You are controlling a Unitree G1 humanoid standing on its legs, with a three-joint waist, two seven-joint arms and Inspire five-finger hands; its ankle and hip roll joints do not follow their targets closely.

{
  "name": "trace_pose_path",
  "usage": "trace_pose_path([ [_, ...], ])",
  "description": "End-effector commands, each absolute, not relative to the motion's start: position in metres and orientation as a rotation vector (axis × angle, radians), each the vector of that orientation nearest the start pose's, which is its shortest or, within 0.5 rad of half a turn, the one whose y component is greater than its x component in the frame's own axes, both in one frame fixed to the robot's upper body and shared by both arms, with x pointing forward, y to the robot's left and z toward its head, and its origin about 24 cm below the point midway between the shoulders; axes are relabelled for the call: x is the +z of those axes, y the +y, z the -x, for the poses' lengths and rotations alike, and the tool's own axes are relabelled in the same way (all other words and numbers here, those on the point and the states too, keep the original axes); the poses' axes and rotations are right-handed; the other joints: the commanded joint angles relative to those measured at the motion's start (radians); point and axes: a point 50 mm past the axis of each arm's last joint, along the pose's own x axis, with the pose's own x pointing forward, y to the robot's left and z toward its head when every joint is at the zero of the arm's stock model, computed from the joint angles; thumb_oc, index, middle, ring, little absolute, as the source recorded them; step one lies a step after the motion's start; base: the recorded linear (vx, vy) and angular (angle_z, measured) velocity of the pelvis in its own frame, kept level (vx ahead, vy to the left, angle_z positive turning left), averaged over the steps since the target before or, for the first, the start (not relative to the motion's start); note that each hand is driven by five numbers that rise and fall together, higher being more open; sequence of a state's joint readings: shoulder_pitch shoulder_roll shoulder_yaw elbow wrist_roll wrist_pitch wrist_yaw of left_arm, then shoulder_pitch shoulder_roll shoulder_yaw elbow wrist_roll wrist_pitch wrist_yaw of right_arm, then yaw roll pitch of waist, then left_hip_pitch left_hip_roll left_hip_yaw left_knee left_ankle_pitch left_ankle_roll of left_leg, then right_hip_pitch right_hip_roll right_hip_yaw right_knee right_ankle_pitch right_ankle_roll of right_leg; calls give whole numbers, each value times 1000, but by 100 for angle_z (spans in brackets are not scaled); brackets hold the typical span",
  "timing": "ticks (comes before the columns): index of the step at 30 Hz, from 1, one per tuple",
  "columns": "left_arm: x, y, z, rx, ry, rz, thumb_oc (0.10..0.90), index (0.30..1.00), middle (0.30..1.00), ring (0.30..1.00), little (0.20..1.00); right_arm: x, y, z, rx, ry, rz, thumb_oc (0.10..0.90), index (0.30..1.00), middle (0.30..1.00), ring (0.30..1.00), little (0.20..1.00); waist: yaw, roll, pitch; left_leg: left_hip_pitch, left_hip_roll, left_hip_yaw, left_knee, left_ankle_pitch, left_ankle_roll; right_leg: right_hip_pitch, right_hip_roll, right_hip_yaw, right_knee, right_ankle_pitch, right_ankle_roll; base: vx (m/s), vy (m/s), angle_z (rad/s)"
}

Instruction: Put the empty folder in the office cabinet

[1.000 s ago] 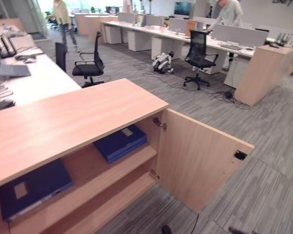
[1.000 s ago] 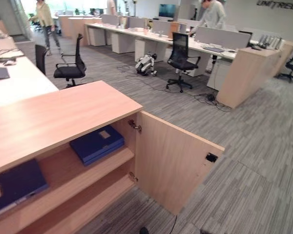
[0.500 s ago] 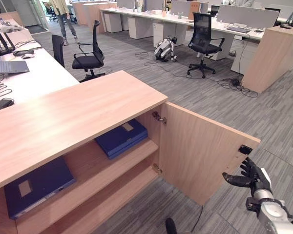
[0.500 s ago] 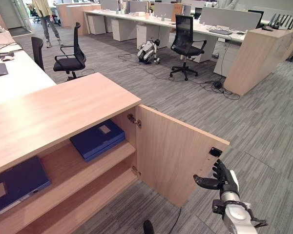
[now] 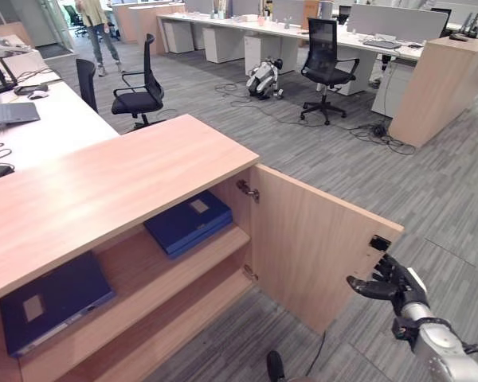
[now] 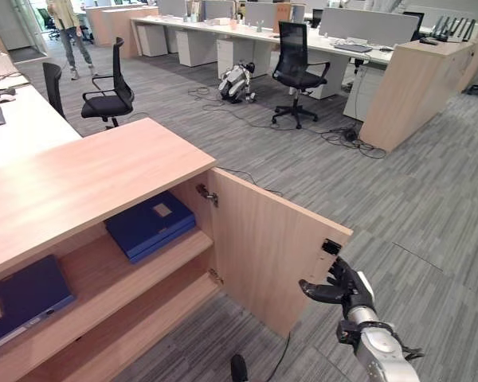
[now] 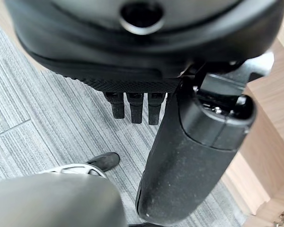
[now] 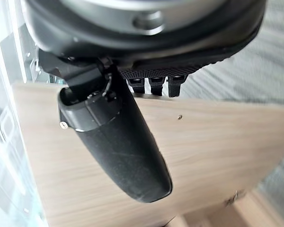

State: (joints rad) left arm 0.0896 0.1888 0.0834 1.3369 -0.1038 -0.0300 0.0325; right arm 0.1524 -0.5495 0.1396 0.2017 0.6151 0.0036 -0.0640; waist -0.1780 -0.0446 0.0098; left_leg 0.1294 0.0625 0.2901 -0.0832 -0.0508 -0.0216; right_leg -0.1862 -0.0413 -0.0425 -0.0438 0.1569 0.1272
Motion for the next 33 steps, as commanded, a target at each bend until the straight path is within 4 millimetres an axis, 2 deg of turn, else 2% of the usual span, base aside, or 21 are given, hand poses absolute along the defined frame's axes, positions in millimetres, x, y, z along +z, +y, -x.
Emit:
trace_pose_path([
  [1,-167,244,-50,288,1290,-93,800,900,900,900,900,103,-95,-255,710,-218,-316,800,900,900,900,900,142,-50,12,-30,-65,-24,77,-82,39,128,-59,-8,23,-87,34,-33,46,-1],
  [2,-166,244,-51,289,1282,-91,800,900,900,900,900,104,-85,-254,753,-211,-325,800,900,900,900,900,146,-51,12,-31,-65,-27,80,-82,39,130,-60,-10,24,-88,34,-22,32,3],
  [3,-166,244,-51,289,1282,-90,800,900,900,900,900,104,-85,-254,754,-211,-325,800,900,900,900,900,145,-51,13,-31,-65,-28,80,-83,39,131,-60,-11,24,-88,34,-47,55,-29],
  [4,-165,244,-56,293,1260,-88,800,900,900,900,900,111,-63,-252,869,-218,-312,800,900,900,900,900,160,-56,18,-36,-67,-38,88,-83,41,137,-66,-20,27,-92,35,-47,48,-59],
  [6,-164,246,-60,290,1241,-97,800,900,900,900,900,114,-53,-250,938,-218,-277,800,900,900,900,900,174,-61,22,-41,-69,-50,93,-82,44,140,-74,-30,31,-93,36,-60,59,-69],
  [8,-163,248,-61,289,1234,-106,800,900,900,900,900,113,-53,-251,948,-210,-256,800,900,900,900,900,178,-63,28,-44,-73,-62,99,-83,47,143,-81,-39,35,-94,38,-85,82,51],
  [9,-164,243,-61,278,1236,-86,800,900,900,900,900,105,-45,-256,959,-165,-229,800,900,900,900,900,194,-62,42,-50,-85,-81,107,-80,53,142,-97,-58,50,-94,42,-151,154,97],
  [12,-164,241,-65,272,1222,-85,800,900,900,900,900,102,-41,-259,956,-155,-210,800,900,900,900,900,201,-56,68,-53,-109,-112,100,-71,66,127,-127,-80,74,-80,53,-170,181,-2],
  [15,-164,241,-66,259,1219,-99,800,900,900,900,900,98,-34,-257,970,-137,-220,800,900,900,900,900,206,-53,95,-58,-138,-138,77,-53,74,95,-160,-85,85,-37,72,-172,165,1],
  [17,-164,242,-66,259,1218,-106,800,900,900,900,900,94,-26,-255,982,-120,-243,800,900,900,900,900,210,-49,119,-70,-139,-146,74,-39,76,63,-170,-78,93,-9,84,-184,114,19],
  [18,-164,243,-66,263,1219,-110,800,900,900,900,900,93,-21,-255,987,-114,-253,800,900,900,900,900,214,-40,124,-75,-133,-152,70,-31,76,57,-169,-81,104,-37,80,-110,76,79],
  [19,-164,243,-66,263,1219,-110,800,900,900,900,900,93,-21,-255,987,-115,-253,800,900,900,900,900,214,-41,125,-75,-133,-153,70,-31,76,57,-169,-81,106,-38,80,-120,108,92],
  [20,-163,247,-64,279,1222,-111,800,900,900,900,900,90,-15,-251,1011,-100,-266,800,900,900,900,900,225,-28,129,-85,-125,-157,62,-17,77,55,-163,-97,151,-84,58,-65,56,88],
  [21,-163,247,-64,280,1222,-111,800,900,900,900,900,90,-15,-251,1011,-100,-266,800,900,900,900,900,224,-28,129,-85,-125,-158,62,-16,76,53,-164,-97,155,-87,58,-95,98,57],
  [23,-161,257,-56,306,1239,-125,800,900,900,900,900,83,-16,-246,1029,-77,-251,800,900,900,900,900,239,-14,123,-96,-115,-189,45,4,78,81,-133,-91,277,-178,35,-33,41,69],
  [24,-161,257,-56,306,1239,-125,800,900,900,900,900,83,-16,-246,1029,-77,-251,800,900,900,900,900,239,-15,121,-100,-115,-189,46,6,78,78,-132,-91,276,-176,35,15,-25,114],
  [25,-162,259,-49,308,1258,-132,800,900,900,900,900,78,-18,-243,1026,-61,-261,800,900,900,900,900,248,-15,112,-104,-117,-230,34,12,77,94,-103,-60,324,-221,29,15,-26,128],
  [28,-163,258,-45,308,1266,-128,800,900,900,900,900,73,-18,-242,1017,-38,-264,800,900,900,900,900,260,-28,94,-111,-126,-253,27,20,75,135,-84,-50,264,-232,21,57,-101,127],
  [29,-164,254,-44,307,1262,-110,800,900,900,900,900,68,-18,-243,1005,-14,-279,800,900,900,900,900,277,-38,77,-121,-136,-276,18,33,71,163,-62,-41,199,-240,13,29,-88,56],
  [33,-165,248,-43,320,1256,-61,800,900,900,900,900,60,-15,-242,1003,16,-272,800,900,900,900,900,299,-35,62,-140,-128,-284,4,51,57,177,-46,-53,120,-223,11,0,-127,38],
])
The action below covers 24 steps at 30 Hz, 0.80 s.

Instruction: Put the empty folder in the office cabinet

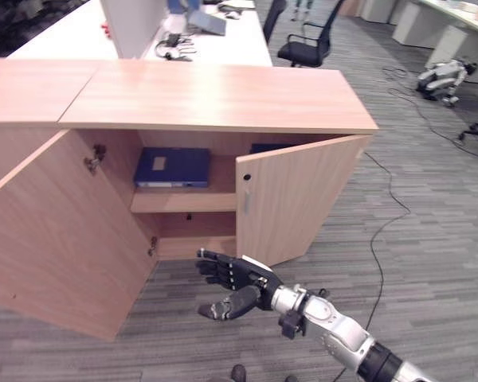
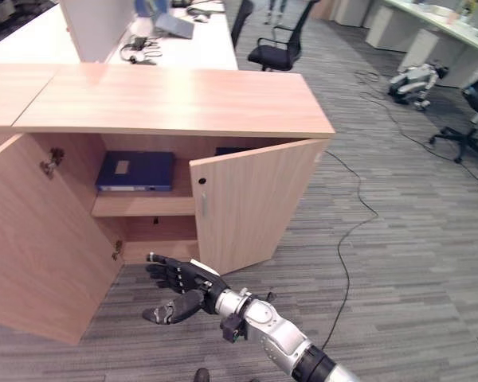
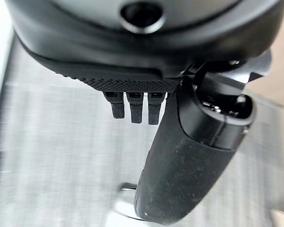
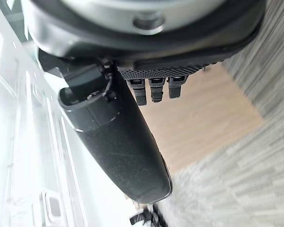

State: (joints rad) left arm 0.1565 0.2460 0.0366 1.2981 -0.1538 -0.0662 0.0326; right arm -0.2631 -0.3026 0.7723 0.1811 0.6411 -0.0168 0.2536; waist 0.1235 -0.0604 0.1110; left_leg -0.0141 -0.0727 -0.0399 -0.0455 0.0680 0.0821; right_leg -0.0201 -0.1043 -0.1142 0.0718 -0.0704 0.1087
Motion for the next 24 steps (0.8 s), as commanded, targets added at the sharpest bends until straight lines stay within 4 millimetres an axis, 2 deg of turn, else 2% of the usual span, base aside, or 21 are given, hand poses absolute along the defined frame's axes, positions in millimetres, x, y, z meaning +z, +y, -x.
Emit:
trace_pose_path([
  [1,-166,245,-46,307,1247,-56,800,900,900,900,900,50,-22,-239,986,51,-249,800,900,900,900,900,4,-18,-43,-2,12,28,-40,-61,-56,22,27,9,-24,7,25,17,-79,21],
  [2,-166,245,-45,307,1247,-56,800,900,900,900,900,50,-22,-239,986,51,-249,800,900,900,900,900,4,-18,-43,-2,12,28,-40,-61,-56,22,27,9,-24,7,25,22,-154,38],
  [3,-166,244,-45,300,1250,-59,800,900,900,900,900,34,-39,-238,923,109,-226,800,900,900,900,900,4,-16,-42,-6,14,3,-41,-54,-63,28,32,-6,-35,8,21,8,-116,32],
  [6,-167,242,-43,294,1257,-49,800,900,900,900,900,1,-70,-230,803,231,-174,800,900,900,900,900,3,-13,-44,-9,16,-31,-40,-49,-72,38,35,-41,-44,4,14,29,-126,45],
  [7,-167,241,-43,291,1260,-38,800,900,900,900,900,-17,-85,-225,739,303,-131,800,900,900,900,900,2,-11,-43,-10,19,-45,-36,-47,-76,42,38,-52,-45,0,10,39,-121,40],
  [8,-168,239,-43,289,1261,-33,800,900,900,900,900,-25,-93,-220,714,335,-98,800,900,900,900,900,-1,-10,-43,-9,20,-58,-34,-48,-78,48,38,-62,-45,-5,6,26,-83,37],
  [9,-168,239,-43,289,1261,-33,800,900,900,900,900,-25,-93,-220,714,335,-98,800,900,900,900,900,-1,-10,-43,-9,20,-58,-34,-48,-78,48,38,-63,-45,-5,6,41,-119,25],
  [10,-169,236,-42,297,1269,-3,800,900,900,900,900,-57,-116,-205,599,473,-35,800,900,900,900,900,-4,-8,-41,-6,23,-74,-27,-49,-84,56,41,-80,-45,-11,-2,43,-150,25],
  [12,-170,232,-41,317,1272,33,800,900,900,900,900,-78,-131,-195,501,565,12,800,900,900,900,900,-5,-6,-36,-4,26,-90,-15,-52,-90,60,47,-96,-41,-23,-11,50,-166,32],
  [15,-166,233,-66,376,1188,80,800,900,900,900,900,-113,-152,-176,297,742,44,800,900,900,900,900,-3,-3,-27,-13,32,-120,6,-51,-100,65,56,-119,-30,-40,-25,27,-120,26],
  [16,-166,234,-67,376,1187,80,800,900,900,900,900,-113,-152,-177,297,741,43,800,900,900,900,900,-4,-3,-26,-14,32,-121,7,-52,-100,65,55,-120,-29,-41,-25,-29,-126,28],
  [17,-157,245,-92,421,1096,63,800,900,900,900,900,-131,-165,-162,195,855,79,800,900,900,900,900,-2,2,-14,-35,34,-145,31,-52,-110,60,55,-141,-18,-53,-30,-53,-98,43],
  [18,-153,250,-103,430,1059,50,800,900,900,900,900,-137,-170,-156,165,895,96,800,900,900,900,900,-3,4,-5,-52,31,-155,57,-55,-116,59,52,-156,-10,-62,-33,-115,-120,64],
  [19,-146,257,-118,460,1002,39,800,900,900,900,900,-142,-180,-148,112,939,107,800,900,900,900,900,-1,5,11,-87,29,-144,99,-59,-125,58,41,-185,-3,-71,-35,-158,-41,64],
  [20,-139,267,-127,501,954,43,800,900,900,900,900,-144,-187,-143,80,961,116,800,900,900,900,900,-1,7,26,-115,37,-99,138,-64,-132,56,27,-212,8,-78,-38,-208,2,96],
  [21,-109,315,-134,577,796,15,800,900,900,900,900,-143,-208,-136,10,970,118,800,900,900,900,900,11,19,33,-144,65,-20,168,-67,-132,54,7,-261,17,-81,-37,-207,30,103],
  [22,-84,341,-140,590,665,-9,800,900,900,900,900,-148,-225,-123,-66,1031,129,800,900,900,900,900,23,28,43,-158,96,52,197,-74,-132,54,-7,-290,23,-78,-37,-167,39,142],
  [23,-67,367,-128,648,653,-60,800,900,900,900,900,-148,-231,-118,-105,1041,105,800,900,900,900,900,30,34,47,-161,128,93,217,-82,-131,55,-18,-316,25,-76,-37,-92,15,107],
  [24,-67,367,-128,648,653,-60,800,900,900,900,900,-148,-231,-118,-105,1041,105,800,900,900,900,900,29,34,47,-161,128,93,217,-82,-131,55,-18,-316,25,-76,-37,-41,73,93],
])
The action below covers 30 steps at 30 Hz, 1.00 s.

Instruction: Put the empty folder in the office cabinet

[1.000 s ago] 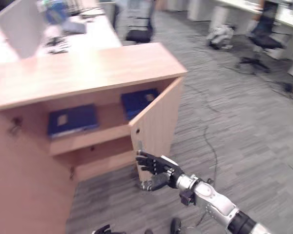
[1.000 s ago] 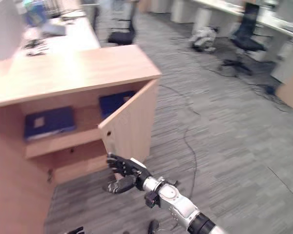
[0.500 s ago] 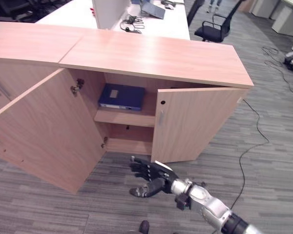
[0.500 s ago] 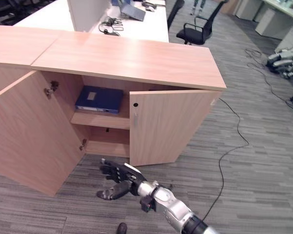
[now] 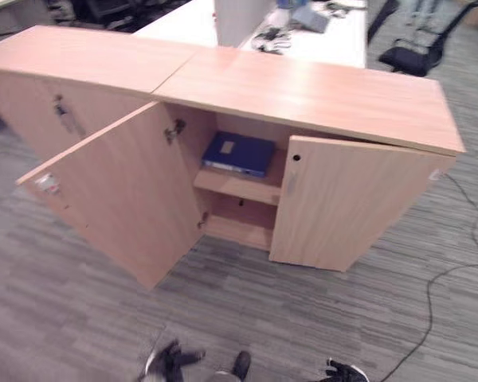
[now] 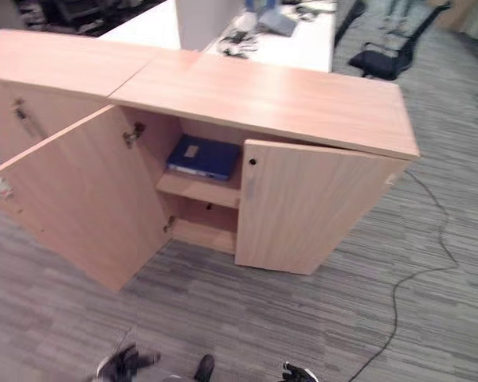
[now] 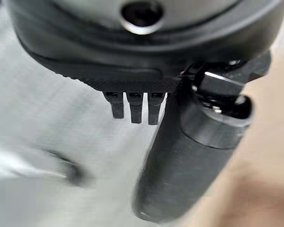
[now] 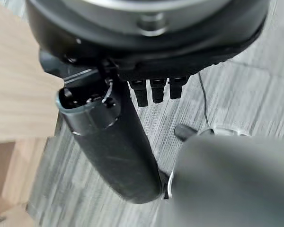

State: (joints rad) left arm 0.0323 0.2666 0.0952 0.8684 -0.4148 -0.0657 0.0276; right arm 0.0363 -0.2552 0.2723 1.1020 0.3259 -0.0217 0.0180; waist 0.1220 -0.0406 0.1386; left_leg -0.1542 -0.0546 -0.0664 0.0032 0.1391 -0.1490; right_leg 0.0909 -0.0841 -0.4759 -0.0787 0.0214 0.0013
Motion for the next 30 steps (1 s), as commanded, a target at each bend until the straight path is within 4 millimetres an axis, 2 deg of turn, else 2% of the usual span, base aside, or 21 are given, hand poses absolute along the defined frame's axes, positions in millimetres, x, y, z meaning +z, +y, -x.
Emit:
trace_pose_path([
  [1,-39,397,-116,679,582,-144,800,900,900,900,900,-153,-246,-99,-214,1106,49,800,900,900,900,900,51,23,18,-15,147,110,182,-150,86,-43,-56,13,174,-162,71,5,121,56],
  [4,-19,425,-104,783,548,-192,800,900,900,900,900,-154,-262,-83,-352,1157,-8,800,900,900,900,900,55,41,-2,25,239,64,109,-94,43,-36,-73,12,168,-156,84,56,204,71],
  [5,-14,429,-116,800,545,-213,800,900,900,900,900,-156,-260,-80,-340,1178,-7,800,900,900,900,900,41,45,-13,45,269,52,78,-90,29,-28,-74,29,162,-171,92,85,251,73],
  [6,-12,412,-150,757,479,-250,800,900,900,900,900,-159,-252,-81,-326,1192,-6,800,900,900,900,900,22,46,-18,55,300,53,24,-45,22,-32,-74,30,149,-155,90,172,586,51],
  [7,-3,363,-179,650,300,-208,800,900,900,900,900,-158,-265,-67,-388,1228,5,800,900,900,900,900,11,57,-28,82,333,48,-60,0,-8,-3,-97,23,124,-138,108,144,657,52],
  [8,-6,358,-177,634,307,-196,800,900,900,900,900,-157,-269,-64,-405,1237,1,800,900,900,900,900,10,71,-42,89,323,44,-72,-14,-14,11,-110,15,116,-128,117,194,738,57],
  [10,-7,365,-173,645,330,-216,800,900,900,900,900,-156,-275,-61,-491,1215,-103,800,900,900,900,900,2,90,-63,96,287,52,-78,-45,-15,16,-154,2,106,-97,141,123,580,59],
  [11,-4,377,-168,664,352,-250,800,900,900,900,900,-156,-277,-56,-573,1195,-213,800,900,900,900,900,-5,92,-77,110,239,61,-89,-73,1,17,-203,-3,102,-54,164,131,635,-20],
  [13,6,384,-170,662,340,-286,800,900,900,900,900,-156,-278,-55,-608,1180,-275,800,900,900,900,900,-9,84,-90,121,192,80,-90,-109,28,11,-241,5,85,-15,188,110,568,-42],
  [14,22,390,-176,659,292,-334,800,900,900,900,900,-156,-275,-59,-628,1158,-320,800,900,900,900,900,-6,73,-99,127,147,97,-90,-146,54,-2,-277,17,66,26,210,53,525,-10],
  [15,27,394,-179,666,284,-355,800,900,900,900,900,-156,-274,-64,-635,1141,-343,800,900,900,900,900,-5,68,-101,130,128,107,-90,-159,63,-8,-294,19,56,49,224,35,819,-29],
  [16,53,403,-194,667,215,-421,800,900,900,900,900,-156,-267,-75,-611,1102,-375,800,900,900,900,900,-15,58,-100,147,53,136,-90,-189,111,-40,-349,47,50,136,255,21,568,-22],
  [18,53,403,-194,666,214,-421,800,900,900,900,900,-156,-267,-75,-611,1102,-376,800,900,900,900,900,-10,56,-98,149,52,140,-90,-190,112,-44,-351,54,55,134,256,18,272,-28],
  [20,65,403,-205,640,185,-454,800,900,900,900,900,-157,-264,-76,-589,1106,-374,800,900,900,900,900,-20,63,-91,166,35,141,-90,-201,131,-54,-355,86,122,103,241,41,227,-36],
  [21,72,402,-214,620,165,-471,800,900,900,900,900,-158,-261,-76,-571,1109,-373,800,900,900,900,900,-34,62,-85,168,28,136,-90,-197,141,-67,-343,143,176,91,228,93,267,-16],
  [22,78,393,-231,569,130,-475,800,900,900,900,900,-159,-257,-73,-537,1123,-364,800,900,900,900,900,-61,67,-84,188,27,124,-90,-207,153,-92,-256,263,219,6,194,126,227,-7],
  [23,79,386,-239,534,118,-470,800,900,900,900,900,-160,-256,-71,-525,1132,-355,800,900,900,900,900,-78,67,-80,197,23,118,-90,-210,159,-108,-199,304,216,-31,182,139,158,-2],
  [24,82,379,-249,507,100,-453,800,900,900,900,900,-160,-257,-71,-522,1134,-346,800,900,900,900,900,-87,67,-74,194,21,117,-90,-206,162,-142,-147,335,207,-34,171,68,56,6],
  [25,85,373,-259,490,82,-419,800,900,900,900,900,-158,-260,-73,-513,1131,-326,800,900,900,900,900,-108,63,-56,204,12,111,-90,-209,169,-191,-83,348,189,-23,157,54,-14,0],
  [26,87,366,-277,470,84,-388,800,900,900,900,900,-158,-265,-69,-546,1139,-327,800,900,900,900,900,-125,48,-53,186,-2,89,-90,-199,166,-171,-48,351,105,-18,160,42,-28,0],
  [30,90,357,-290,456,66,-318,800,900,900,900,900,-158,-271,-54,-589,1171,-333,800,900,900,900,900,-145,35,-83,189,7,90,-90,-205,147,-118,-24,335,24,7,152,144,-79,60],
])
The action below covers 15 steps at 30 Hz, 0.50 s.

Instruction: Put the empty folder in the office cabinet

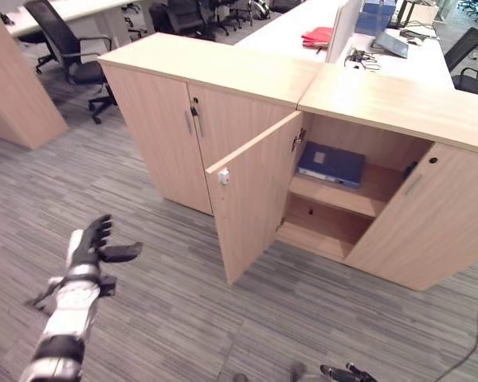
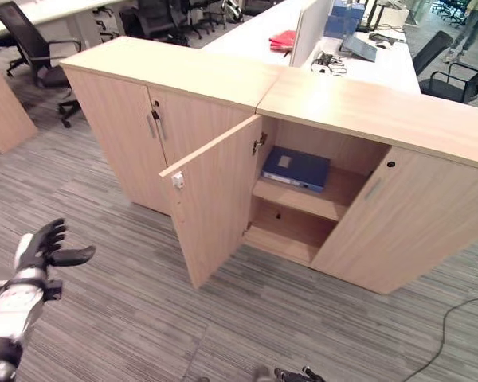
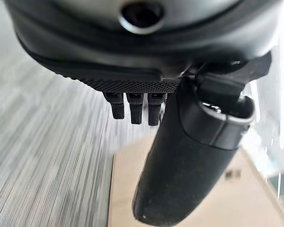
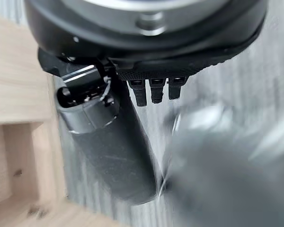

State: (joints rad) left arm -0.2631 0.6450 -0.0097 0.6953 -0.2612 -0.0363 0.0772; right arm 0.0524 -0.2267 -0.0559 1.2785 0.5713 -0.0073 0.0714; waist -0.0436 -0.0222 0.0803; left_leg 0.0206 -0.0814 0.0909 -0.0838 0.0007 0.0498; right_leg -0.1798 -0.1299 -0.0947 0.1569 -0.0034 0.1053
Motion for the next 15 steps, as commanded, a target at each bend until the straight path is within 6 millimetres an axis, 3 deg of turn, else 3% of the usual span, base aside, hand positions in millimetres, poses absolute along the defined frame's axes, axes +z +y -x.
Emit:
trace_pose_path([
  [1,90,357,-290,456,66,-318,800,900,900,900,900,-158,-271,-54,-590,1171,-333,800,900,900,900,900,21,17,-24,14,35,-67,-3,-67,-52,155,23,-47,-215,34,47,111,-21,-13],
  [6,91,346,-294,386,61,-350,800,900,900,900,900,-158,-274,-47,-608,1174,-339,800,900,900,900,900,12,11,-51,39,52,-59,-3,-77,-61,198,31,-50,-244,24,42,132,-37,-4],
  [15,76,316,-307,265,101,-368,800,900,900,900,900,-162,-259,-48,-544,1172,-363,800,900,900,900,900,-2,5,-67,79,63,-52,-3,-97,-64,238,35,-37,-244,-1,38,77,-15,-2],
])
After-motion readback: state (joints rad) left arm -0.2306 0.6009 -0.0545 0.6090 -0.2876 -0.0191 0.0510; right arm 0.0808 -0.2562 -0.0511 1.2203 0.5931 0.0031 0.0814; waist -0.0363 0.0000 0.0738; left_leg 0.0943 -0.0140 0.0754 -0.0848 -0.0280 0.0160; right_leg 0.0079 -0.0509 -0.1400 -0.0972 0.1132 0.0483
